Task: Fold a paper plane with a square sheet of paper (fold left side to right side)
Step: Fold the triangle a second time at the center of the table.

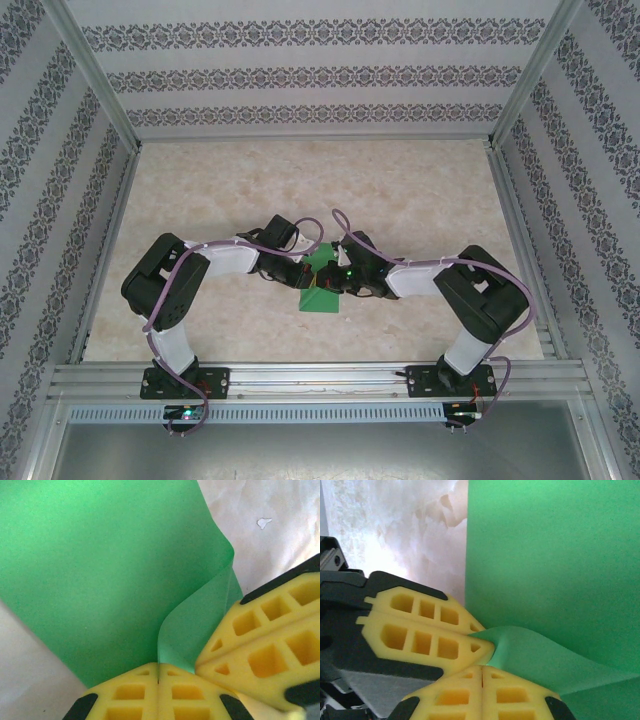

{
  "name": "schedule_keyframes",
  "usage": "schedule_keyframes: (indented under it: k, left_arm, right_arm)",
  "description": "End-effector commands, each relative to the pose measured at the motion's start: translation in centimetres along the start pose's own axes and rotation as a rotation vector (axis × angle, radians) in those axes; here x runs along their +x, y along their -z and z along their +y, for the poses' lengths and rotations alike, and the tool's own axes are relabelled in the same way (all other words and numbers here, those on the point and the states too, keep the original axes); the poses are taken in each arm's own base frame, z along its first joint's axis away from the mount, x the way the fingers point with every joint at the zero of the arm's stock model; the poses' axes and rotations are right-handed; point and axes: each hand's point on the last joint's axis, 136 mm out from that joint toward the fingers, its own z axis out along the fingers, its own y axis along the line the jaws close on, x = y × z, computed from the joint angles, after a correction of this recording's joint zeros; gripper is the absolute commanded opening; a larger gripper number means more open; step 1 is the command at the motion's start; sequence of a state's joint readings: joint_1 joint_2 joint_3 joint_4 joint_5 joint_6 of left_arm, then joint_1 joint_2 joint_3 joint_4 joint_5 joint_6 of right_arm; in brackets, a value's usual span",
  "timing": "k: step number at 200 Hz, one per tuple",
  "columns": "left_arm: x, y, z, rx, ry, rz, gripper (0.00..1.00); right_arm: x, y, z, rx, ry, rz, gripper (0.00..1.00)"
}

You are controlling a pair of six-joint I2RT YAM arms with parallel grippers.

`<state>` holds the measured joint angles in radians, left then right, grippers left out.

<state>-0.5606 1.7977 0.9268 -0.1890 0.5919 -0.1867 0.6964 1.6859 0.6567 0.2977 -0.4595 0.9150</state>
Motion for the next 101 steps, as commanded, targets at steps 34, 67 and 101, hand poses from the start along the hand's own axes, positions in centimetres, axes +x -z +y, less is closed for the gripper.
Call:
schedule_keyframes:
  k: [34, 67, 101]
  left_arm:
    - [1.2, -0.8, 1.5, -0.031, 0.015, 0.030, 0.05]
    - [1.2, -0.9, 1.5, -0.032, 0.016, 0.031, 0.06]
    - [1.1, -0.7, 1.4, -0.030, 0.016, 0.025, 0.07]
  right_arm:
    - [-0.1, -0.6, -0.4, 0.015, -0.006, 0.001, 0.00]
    - [0.0, -0.6, -0.9, 0.033, -0.008, 0.004, 0.00]
    - [0.3, -0.7, -1.3, 0.043, -0.015, 0.012, 0.00]
